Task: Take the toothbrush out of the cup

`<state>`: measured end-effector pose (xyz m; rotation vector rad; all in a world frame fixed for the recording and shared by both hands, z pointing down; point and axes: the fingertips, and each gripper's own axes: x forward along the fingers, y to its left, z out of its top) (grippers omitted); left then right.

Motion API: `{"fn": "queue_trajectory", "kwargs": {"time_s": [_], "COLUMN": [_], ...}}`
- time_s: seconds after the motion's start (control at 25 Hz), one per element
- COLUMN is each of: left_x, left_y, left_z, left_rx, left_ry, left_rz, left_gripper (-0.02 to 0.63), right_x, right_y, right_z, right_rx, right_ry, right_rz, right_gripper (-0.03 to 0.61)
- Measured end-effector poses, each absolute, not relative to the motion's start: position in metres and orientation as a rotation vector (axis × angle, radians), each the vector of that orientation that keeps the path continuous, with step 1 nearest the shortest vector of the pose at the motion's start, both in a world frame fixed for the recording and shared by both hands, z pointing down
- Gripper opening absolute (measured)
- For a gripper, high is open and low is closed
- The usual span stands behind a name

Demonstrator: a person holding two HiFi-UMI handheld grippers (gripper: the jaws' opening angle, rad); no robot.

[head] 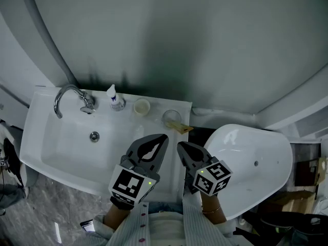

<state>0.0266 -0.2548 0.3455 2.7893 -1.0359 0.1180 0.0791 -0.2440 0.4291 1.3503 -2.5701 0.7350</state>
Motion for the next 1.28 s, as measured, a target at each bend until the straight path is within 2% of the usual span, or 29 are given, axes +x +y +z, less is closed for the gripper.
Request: {"fn": "queue_trajectory", "kwargs": {"time_s": [0.56, 1.0, 1.28], "left_x": [0.030, 0.026, 0.028], "left_y": [-0.278, -0.298, -0.304], "left_z": [0.371, 0.391, 0.405], "left_rx": [2.745, 2.705, 2.692], "left_ry": [-0.978, -0.979, -0.962], "left_rz": [0.151, 0.167, 0.206], "left_gripper": [0.017, 0.017, 0.017], "right_x": [0.086, 0.088, 0.095], "right_y": [-0.264, -0.284, -0.297], "right_z": [0.457, 0.489, 0.503], "right_rx": [1.386, 1.429, 1.505], "right_ry": [-2.505, -2.418, -2.401], "right_rz": [0.804, 0.771, 0.679], "right_gripper": [0.033, 0.164, 0.213]}}
